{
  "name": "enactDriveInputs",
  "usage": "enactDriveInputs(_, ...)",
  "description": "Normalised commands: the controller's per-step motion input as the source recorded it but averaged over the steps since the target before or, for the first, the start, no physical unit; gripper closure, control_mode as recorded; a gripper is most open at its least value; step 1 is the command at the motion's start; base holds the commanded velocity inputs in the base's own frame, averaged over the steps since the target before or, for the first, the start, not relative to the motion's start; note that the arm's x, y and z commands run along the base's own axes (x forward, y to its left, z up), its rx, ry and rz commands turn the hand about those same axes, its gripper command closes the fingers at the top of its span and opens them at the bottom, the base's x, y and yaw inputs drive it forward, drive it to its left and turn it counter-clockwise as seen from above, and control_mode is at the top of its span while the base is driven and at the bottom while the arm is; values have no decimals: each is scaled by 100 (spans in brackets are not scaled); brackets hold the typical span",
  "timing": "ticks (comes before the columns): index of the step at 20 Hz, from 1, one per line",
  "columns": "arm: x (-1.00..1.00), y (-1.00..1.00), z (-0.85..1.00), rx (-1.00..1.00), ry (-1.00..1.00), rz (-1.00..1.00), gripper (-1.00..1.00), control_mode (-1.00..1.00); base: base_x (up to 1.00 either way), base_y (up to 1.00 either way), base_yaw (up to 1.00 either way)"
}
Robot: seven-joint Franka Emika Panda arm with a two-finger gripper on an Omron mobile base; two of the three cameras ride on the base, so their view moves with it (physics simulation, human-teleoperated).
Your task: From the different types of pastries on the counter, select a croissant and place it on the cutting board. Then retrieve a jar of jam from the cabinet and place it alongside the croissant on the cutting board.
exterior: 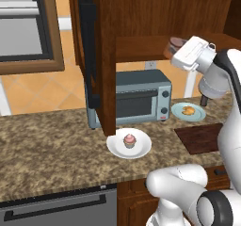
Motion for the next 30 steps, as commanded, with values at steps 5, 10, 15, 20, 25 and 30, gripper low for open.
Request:
enactDriveInputs(5, -10, -20, -30, -5, 0, 11, 100, -100, 0, 0, 0)
enactDriveInputs(10, 0, -6, -32, -10, 0, 6, 100, -100, 0, 0, 0)
enactDriveInputs(15, -2, -8, -40, -8, 1, 7, 100, -100, 0, 0, 0)
enactDriveInputs(20, 0, -1, -43, -1, 10, 7, 100, -100, 0, 0, 0)
enactDriveInputs(25, 0, -4, -48, -1, 9, 2, 100, -100, 0, 0, 0)
enactDriveInputs(30, 0, -20, -56, -1, 6, 0, 100, -100, 0, 0, 0)
